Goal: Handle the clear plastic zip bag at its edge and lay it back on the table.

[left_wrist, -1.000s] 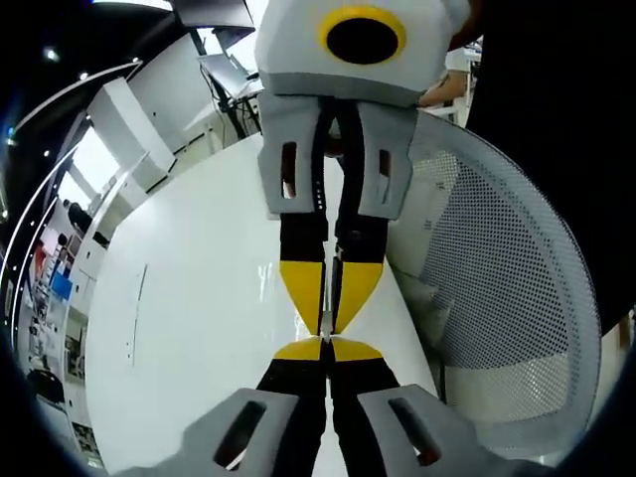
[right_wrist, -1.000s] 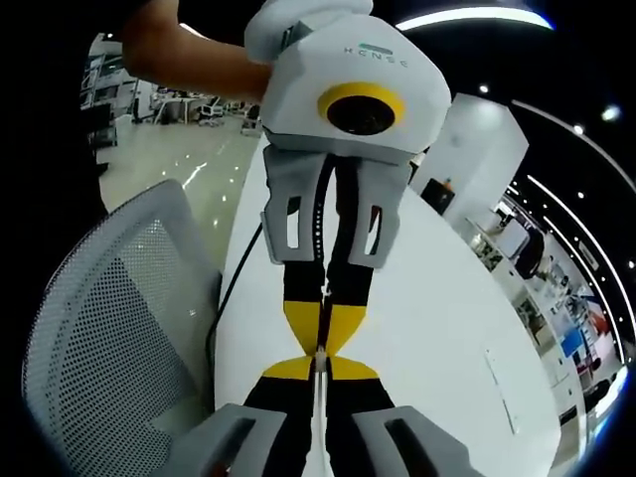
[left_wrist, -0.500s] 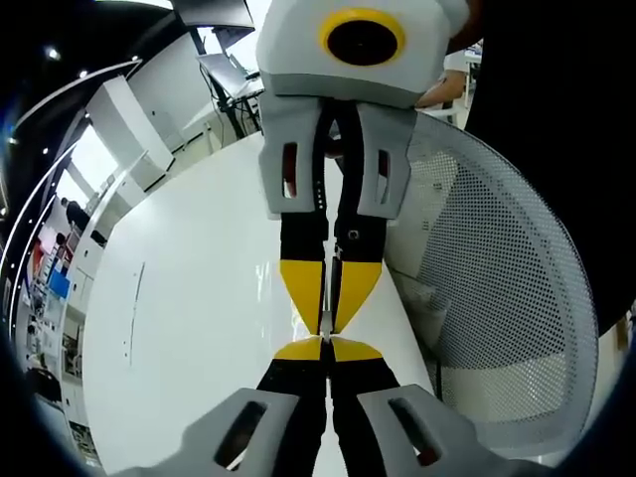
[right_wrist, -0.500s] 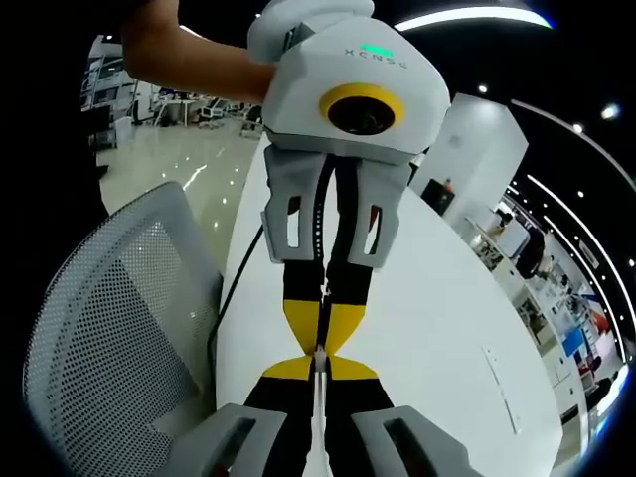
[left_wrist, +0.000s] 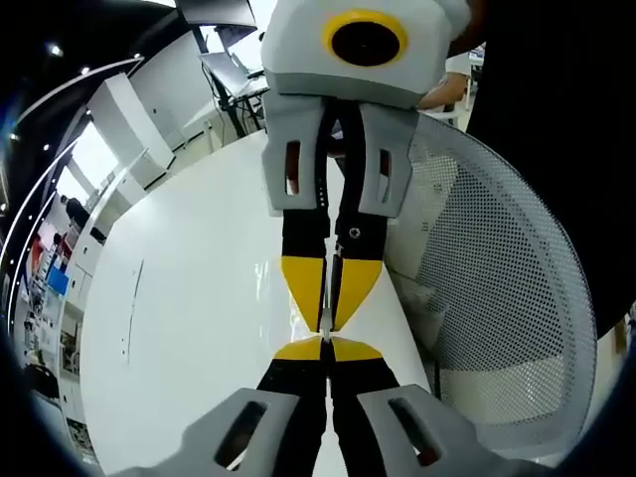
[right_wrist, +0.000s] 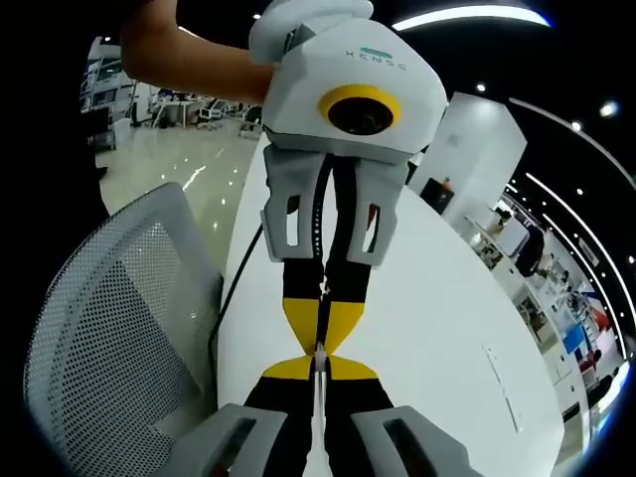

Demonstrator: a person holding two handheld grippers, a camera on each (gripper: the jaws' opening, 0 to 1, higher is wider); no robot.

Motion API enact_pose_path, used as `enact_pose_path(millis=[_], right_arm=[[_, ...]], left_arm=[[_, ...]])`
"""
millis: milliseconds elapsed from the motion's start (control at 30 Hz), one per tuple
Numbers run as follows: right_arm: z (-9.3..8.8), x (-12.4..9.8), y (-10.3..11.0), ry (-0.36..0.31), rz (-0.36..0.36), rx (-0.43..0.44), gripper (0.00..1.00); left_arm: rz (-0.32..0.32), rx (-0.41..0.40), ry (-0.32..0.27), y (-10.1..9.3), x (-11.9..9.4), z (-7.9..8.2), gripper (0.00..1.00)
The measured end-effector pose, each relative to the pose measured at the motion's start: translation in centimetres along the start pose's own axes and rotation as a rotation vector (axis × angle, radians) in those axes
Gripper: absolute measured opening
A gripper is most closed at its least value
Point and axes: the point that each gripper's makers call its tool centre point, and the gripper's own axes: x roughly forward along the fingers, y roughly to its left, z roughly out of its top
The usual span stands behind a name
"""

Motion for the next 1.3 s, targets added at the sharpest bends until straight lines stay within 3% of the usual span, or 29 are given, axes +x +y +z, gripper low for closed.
enact_pose_path(millis=[1300], right_arm=[[-0.66, -0.29, -0.34, 0.016, -0.018, 0.023, 0.0]], left_arm=[[0.008, 0.014, 0.011, 0.31, 0.16, -0.2, 0.0]])
